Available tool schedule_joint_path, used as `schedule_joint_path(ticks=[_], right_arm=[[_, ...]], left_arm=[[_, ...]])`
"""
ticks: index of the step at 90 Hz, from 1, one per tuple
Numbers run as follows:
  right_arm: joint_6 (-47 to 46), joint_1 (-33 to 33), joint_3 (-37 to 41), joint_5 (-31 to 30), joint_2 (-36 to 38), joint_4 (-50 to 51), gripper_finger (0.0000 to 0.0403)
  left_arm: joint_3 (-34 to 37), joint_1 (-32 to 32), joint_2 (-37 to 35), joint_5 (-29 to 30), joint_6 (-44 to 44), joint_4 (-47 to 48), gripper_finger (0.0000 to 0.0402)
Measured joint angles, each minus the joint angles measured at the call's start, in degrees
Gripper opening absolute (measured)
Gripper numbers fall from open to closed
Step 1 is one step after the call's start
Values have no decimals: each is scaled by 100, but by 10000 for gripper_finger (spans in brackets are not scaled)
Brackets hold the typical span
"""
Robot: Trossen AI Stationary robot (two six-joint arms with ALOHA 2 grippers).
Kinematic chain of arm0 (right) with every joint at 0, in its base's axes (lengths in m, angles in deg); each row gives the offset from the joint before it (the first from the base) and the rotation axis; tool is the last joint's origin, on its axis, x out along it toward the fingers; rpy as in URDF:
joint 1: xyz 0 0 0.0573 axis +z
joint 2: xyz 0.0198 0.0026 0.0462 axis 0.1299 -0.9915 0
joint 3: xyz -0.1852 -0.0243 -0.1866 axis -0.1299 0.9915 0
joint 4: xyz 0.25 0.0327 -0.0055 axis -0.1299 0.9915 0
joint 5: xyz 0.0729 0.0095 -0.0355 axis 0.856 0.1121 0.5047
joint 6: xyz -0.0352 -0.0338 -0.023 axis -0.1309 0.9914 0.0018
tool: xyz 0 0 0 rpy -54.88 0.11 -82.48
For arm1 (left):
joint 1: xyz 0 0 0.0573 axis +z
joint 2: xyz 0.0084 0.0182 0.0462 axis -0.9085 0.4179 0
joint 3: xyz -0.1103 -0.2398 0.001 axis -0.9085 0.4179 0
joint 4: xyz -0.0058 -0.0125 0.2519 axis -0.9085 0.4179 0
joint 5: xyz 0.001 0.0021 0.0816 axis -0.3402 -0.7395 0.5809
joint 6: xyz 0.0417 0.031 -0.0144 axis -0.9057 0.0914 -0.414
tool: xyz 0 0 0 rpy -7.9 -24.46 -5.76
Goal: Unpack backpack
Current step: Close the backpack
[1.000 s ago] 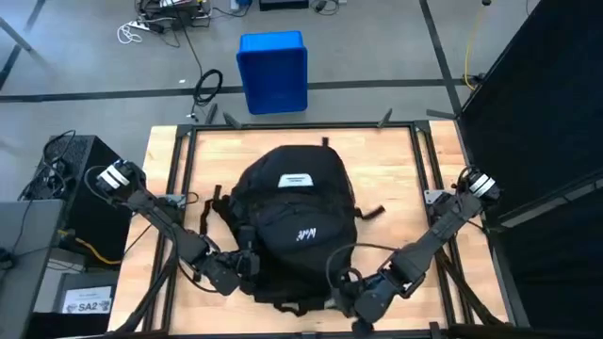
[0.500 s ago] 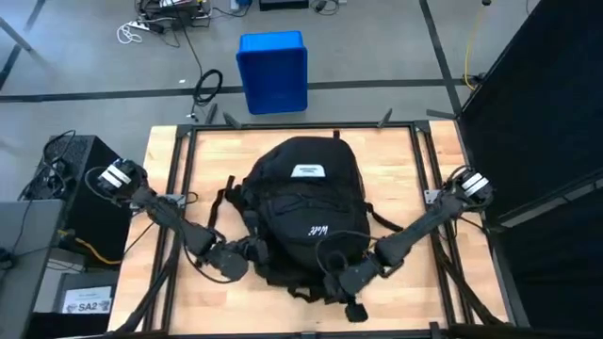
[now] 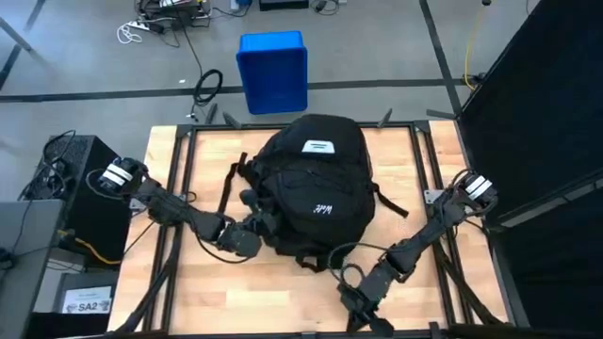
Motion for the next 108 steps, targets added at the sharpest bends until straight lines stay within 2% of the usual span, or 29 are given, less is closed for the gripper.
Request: schedule_joint_path(ticks=[12,34,51,57,66,76,86,96,108], right_arm=[[-582,306,-6,-994,273,1070,1],[-2276,659,-4,-3481,1189,4242,1],[-3530,712,-4,-5471,1847,6403,1],[-3878,594,-4,-5778,1927,7062,2],[-4227,271,20,-5731,1935,7703,1],[-4102,-239,240,-5673,1930,7474,3],[-3155,-804,500,-5505,1928,6415,7],[-1754,-1317,761,-5296,1928,4627,8],[-5,-1707,992,-4672,1926,2371,6]], left_arm=[[0,-126,-275,1,21,210,214],[0,-683,-997,-6,279,620,214],[0,-1029,-1056,-376,474,621,213],[0,-1066,-1021,-559,607,622,213],[0,-1109,-1018,-784,772,629,213],[0,-1118,-1018,-855,786,620,213],[0,-1088,-1015,-884,788,605,213],[0,-1038,-1015,-993,792,600,213],[0,-1021,-1013,-1061,806,600,213]])
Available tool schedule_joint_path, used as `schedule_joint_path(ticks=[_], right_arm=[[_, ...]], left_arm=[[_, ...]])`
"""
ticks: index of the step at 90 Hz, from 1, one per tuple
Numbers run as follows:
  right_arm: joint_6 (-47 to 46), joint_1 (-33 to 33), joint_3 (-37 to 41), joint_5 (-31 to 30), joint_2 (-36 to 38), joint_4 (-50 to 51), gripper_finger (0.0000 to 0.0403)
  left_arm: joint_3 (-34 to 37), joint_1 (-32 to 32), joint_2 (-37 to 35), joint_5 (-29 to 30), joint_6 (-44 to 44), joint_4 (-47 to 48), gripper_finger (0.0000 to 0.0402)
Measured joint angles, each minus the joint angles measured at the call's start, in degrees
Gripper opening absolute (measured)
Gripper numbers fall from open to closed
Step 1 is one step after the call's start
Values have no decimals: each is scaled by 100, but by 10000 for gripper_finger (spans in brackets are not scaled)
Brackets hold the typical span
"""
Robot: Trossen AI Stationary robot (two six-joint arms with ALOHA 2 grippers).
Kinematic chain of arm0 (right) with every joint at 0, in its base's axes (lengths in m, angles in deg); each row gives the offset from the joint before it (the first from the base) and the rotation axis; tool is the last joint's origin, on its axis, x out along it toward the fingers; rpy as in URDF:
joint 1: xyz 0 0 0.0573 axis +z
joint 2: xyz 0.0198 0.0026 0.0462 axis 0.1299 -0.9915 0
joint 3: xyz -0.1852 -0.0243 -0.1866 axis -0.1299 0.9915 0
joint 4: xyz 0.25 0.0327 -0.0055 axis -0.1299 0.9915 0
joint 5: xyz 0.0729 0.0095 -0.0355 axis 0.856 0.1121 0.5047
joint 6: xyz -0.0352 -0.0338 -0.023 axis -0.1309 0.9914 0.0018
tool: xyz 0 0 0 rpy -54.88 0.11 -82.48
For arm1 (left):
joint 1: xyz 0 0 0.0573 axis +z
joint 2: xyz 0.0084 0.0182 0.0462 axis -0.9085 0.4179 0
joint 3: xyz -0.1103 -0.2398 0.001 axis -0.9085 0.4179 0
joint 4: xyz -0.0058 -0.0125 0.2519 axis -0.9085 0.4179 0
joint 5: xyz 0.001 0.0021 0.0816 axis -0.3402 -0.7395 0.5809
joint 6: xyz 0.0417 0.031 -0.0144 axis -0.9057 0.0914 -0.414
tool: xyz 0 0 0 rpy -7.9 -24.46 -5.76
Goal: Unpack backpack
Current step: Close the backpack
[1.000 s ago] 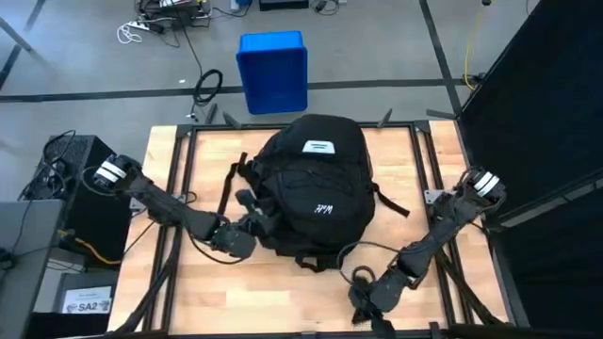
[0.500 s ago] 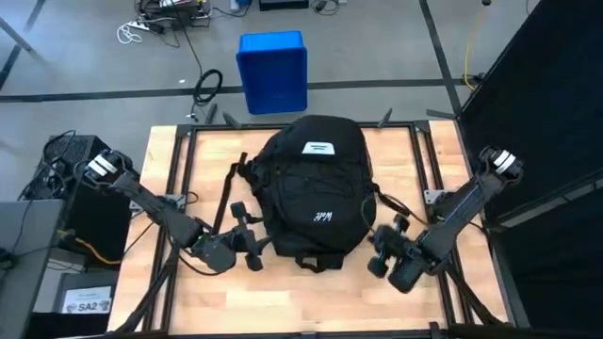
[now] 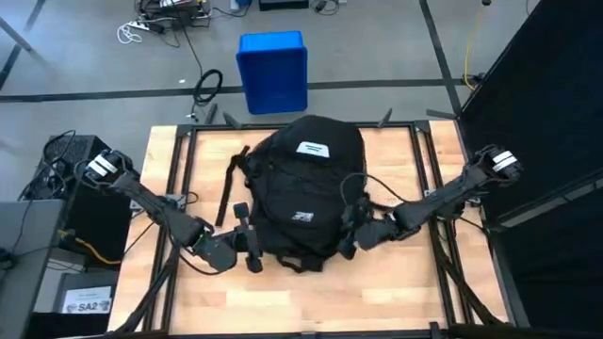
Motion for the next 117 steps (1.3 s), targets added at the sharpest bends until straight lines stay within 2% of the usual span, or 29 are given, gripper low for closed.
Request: schedule_joint_path(ticks=[9,17,28,39,51,65,84,105,117], right_arm=[[942,-86,-9,478,0,-947,5],[1384,34,-163,594,13,-1059,5],[1466,284,-272,505,76,-980,2],[1226,577,-275,255,81,-558,0],[330,792,-275,-13,-32,489,0],[-271,752,-273,-155,-749,1000,8],[-326,477,-273,-215,-1496,989,61],[-320,127,-273,-639,-1582,988,150],[-299,-112,-273,-637,-1582,980,181]], left_arm=[[0,0,0,0,0,0,213],[0,0,2,-61,4,0,213],[0,-1,2,-173,5,2,213],[0,0,2,-174,21,3,213],[0,0,2,-220,26,-1,213],[0,9,49,-317,-11,-227,213],[0,24,179,-407,-11,-276,213],[0,26,350,-409,-11,-304,213],[0,31,380,-516,13,-302,213]])
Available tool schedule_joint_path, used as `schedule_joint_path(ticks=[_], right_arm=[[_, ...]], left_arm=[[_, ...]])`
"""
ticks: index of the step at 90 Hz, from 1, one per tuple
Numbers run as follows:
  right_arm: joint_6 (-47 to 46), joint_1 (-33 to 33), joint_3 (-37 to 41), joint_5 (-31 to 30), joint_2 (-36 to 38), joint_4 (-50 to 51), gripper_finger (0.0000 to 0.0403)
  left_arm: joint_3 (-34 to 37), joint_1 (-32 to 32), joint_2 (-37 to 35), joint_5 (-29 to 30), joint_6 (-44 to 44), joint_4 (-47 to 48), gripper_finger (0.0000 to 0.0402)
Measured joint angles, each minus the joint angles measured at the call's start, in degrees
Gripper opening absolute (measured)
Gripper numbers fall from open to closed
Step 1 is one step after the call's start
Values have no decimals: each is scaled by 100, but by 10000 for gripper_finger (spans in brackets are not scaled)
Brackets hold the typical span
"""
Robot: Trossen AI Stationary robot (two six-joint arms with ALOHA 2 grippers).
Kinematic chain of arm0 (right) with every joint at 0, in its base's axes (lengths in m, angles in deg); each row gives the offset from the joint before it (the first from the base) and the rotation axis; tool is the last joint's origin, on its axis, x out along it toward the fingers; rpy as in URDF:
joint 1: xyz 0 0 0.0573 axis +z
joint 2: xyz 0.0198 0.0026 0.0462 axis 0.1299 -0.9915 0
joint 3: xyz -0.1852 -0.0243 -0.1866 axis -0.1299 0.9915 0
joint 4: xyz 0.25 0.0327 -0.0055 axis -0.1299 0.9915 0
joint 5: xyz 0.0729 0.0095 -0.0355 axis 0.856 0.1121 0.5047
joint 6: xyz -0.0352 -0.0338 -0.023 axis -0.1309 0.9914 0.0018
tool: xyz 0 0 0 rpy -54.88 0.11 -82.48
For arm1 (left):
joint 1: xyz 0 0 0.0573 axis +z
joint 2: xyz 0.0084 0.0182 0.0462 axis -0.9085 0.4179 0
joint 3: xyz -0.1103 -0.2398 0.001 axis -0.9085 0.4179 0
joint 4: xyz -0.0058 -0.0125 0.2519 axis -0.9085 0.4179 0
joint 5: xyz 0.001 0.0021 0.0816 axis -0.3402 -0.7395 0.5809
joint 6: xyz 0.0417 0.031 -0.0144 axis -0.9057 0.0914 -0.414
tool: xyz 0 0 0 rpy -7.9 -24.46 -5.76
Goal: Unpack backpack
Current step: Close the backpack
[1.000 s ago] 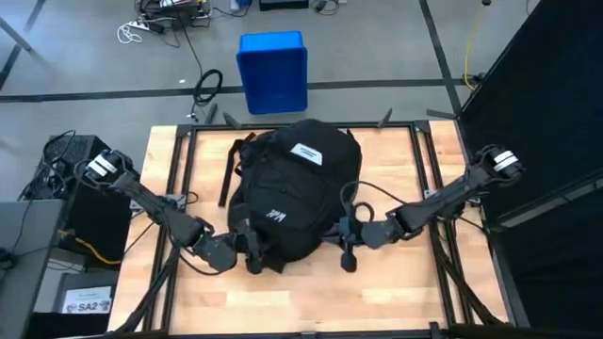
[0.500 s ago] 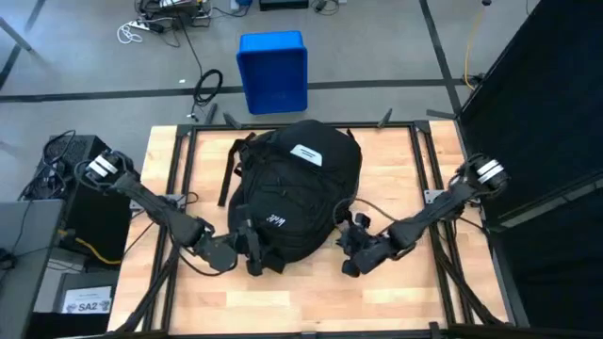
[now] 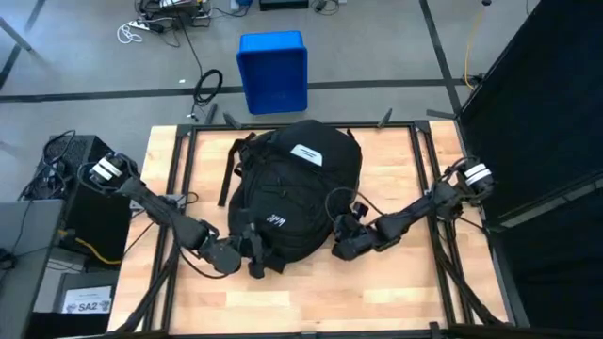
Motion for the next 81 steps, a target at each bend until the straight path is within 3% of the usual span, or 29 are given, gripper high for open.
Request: schedule_joint_path(ticks=[13,33,46,67,81], right_arm=[[4,-296,2,329,-118,-30,161],[248,-361,0,1316,-90,-307,14],[310,-231,-26,2017,-90,-746,12],[592,150,-66,3224,-40,-2013,3],[869,334,-68,3637,46,-2962,2]], left_arm=[[0,8,0,-33,4,-66,213],[0,8,0,-39,7,-92,213],[0,8,0,-184,9,-226,213],[-2,3,134,-1262,-386,-1029,213],[-2,1,622,-1886,-982,-1961,213]])
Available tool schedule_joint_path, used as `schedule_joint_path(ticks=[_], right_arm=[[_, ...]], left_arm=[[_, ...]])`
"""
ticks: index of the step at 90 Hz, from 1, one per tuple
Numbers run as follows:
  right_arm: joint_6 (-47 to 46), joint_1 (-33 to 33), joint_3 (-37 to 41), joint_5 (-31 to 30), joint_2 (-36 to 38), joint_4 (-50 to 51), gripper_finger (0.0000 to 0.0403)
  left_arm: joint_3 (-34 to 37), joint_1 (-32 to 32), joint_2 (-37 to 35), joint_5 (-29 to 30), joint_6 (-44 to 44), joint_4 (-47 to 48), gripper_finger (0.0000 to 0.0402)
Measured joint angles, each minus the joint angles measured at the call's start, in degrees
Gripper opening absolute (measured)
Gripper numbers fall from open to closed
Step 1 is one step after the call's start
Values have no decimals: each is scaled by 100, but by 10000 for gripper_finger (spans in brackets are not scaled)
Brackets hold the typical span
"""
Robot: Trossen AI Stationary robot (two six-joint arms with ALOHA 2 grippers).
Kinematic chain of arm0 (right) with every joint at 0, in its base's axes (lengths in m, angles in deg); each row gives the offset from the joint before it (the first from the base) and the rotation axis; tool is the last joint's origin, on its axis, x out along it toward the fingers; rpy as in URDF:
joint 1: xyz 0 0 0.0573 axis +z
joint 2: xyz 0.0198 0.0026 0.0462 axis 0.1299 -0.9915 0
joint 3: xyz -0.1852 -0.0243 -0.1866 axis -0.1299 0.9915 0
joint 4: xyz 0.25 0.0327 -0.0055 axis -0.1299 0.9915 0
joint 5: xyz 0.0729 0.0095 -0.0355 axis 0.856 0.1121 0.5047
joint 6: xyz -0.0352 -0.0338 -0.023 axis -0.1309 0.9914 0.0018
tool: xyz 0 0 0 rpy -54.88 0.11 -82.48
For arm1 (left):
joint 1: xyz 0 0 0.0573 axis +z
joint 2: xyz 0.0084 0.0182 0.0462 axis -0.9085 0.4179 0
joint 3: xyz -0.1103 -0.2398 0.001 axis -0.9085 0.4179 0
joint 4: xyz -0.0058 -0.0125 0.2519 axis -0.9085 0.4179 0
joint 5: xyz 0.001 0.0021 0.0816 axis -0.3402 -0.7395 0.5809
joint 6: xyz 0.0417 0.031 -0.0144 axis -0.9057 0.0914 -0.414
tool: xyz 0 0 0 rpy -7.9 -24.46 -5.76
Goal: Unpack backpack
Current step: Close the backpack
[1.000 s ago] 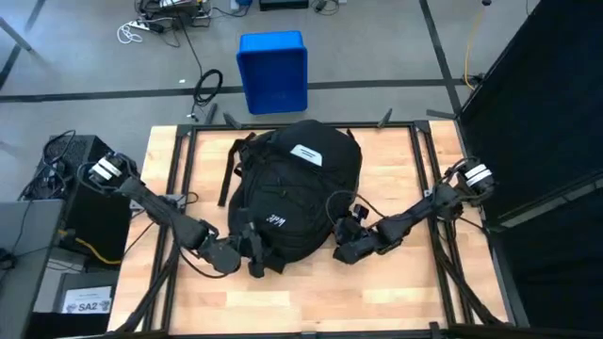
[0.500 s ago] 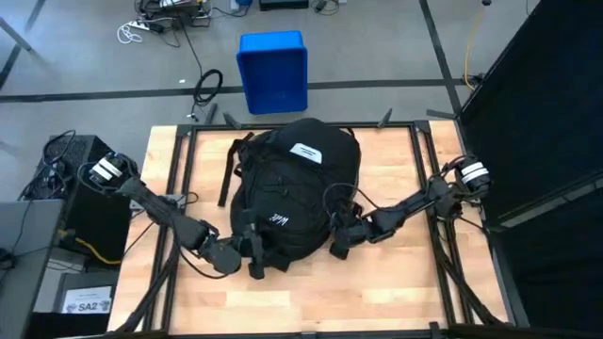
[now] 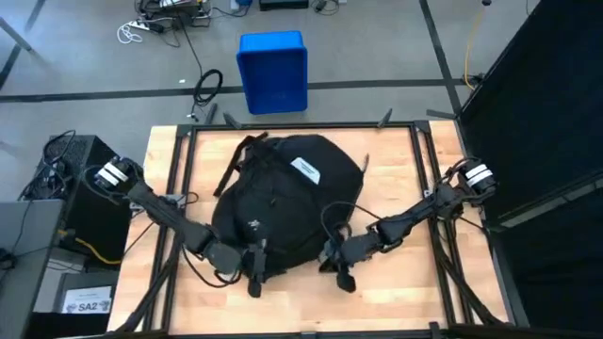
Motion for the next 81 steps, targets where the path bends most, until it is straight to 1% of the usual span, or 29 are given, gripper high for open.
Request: schedule_joint_path(ticks=[8,20,34,50,68,74,81], right_arm=[[101,32,0,102,-2,-329,1],[130,28,0,186,-1,-426,1],[130,-15,0,197,-1,-475,1],[130,-16,0,195,0,-493,0],[145,-12,0,283,-2,-500,0],[145,-8,0,333,-2,-496,0],[145,-5,0,406,-2,-495,0]], left_arm=[[-2,4,439,-60,-370,-500,213],[-126,90,1124,28,-897,-1166,213],[-690,294,1904,70,-1165,-1234,213],[-1401,474,2587,112,-1424,-1210,213],[-1792,568,2940,118,-1505,-1069,209],[-1820,581,2962,144,-1505,-960,195],[-1821,584,2964,275,-1533,-877,165]])
